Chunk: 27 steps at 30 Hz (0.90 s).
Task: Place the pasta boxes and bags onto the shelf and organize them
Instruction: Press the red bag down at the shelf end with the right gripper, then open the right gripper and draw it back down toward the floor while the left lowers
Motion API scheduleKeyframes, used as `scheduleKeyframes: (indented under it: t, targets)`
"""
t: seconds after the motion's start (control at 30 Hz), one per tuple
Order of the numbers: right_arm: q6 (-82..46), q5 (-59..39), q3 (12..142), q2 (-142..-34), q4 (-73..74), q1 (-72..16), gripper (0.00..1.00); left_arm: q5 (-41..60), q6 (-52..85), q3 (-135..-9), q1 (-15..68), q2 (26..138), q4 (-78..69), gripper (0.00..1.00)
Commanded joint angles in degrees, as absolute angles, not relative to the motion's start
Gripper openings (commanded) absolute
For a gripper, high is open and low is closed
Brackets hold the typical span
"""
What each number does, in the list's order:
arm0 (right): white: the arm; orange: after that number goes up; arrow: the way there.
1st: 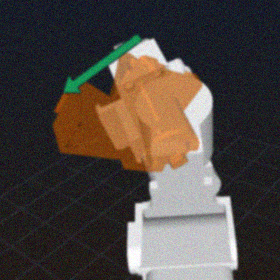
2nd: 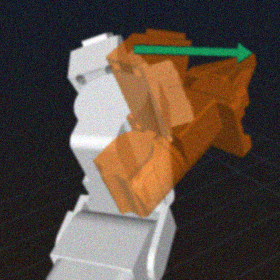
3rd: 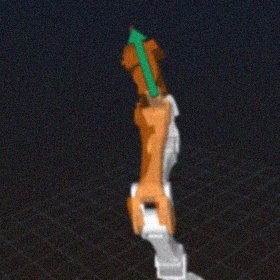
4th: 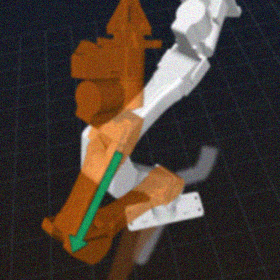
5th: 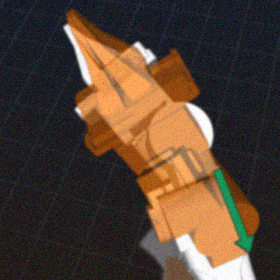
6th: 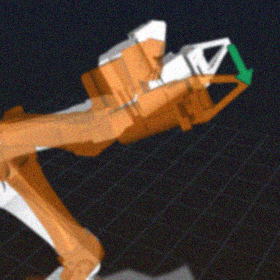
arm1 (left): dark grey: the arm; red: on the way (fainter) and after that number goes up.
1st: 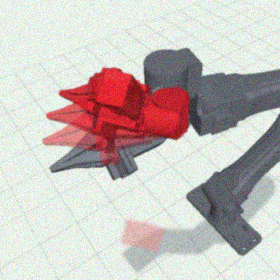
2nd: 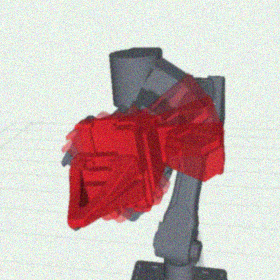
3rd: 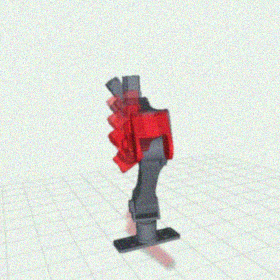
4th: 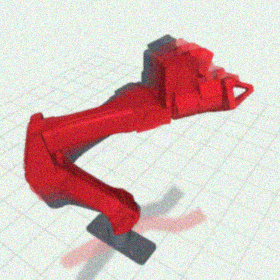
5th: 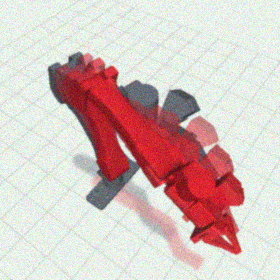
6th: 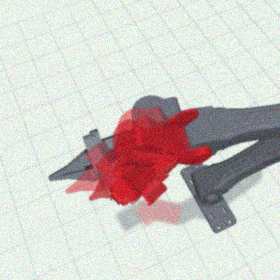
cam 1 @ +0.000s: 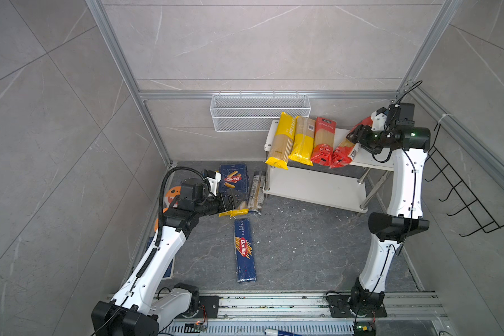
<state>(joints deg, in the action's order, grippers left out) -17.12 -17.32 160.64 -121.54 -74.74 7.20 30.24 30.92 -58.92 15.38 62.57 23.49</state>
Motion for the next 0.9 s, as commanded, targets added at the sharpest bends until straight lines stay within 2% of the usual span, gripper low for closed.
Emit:
scheduleKeyframes:
  t: [0.0,0.17,0.23,0.33,0.4,0.87]
  targets:
    - [-15.18,-17.6,162.83,-122.16,-73.96,6.04,0.74,31.48,31.26,-59.84,15.11,61.7,21.3,1.0]
    - [-11.38,-10.49,158.96,-115.93,-74.51,5.47,0.81,30.86,30.37,-60.33,15.09,61.23,22.38,1.0]
    - [-10.55,-8.12,154.57,-111.15,-72.05,5.26,0.84,30.76,30.43,-60.23,15.09,61.04,22.41,1.0]
    - [-10.47,-6.06,145.72,-103.51,-67.69,5.25,0.93,30.23,30.39,-59.78,15.06,60.61,22.64,1.0]
    - [-10.47,-5.71,142.43,-99.91,-67.28,5.27,0.94,28.83,29.92,-59.16,15.05,59.9,23.23,1.0]
    - [-15.95,-16.52,102.45,-67.03,-60.05,1.78,0.95,24.78,28.69,-53.82,13.09,57.79,26.57,1.0]
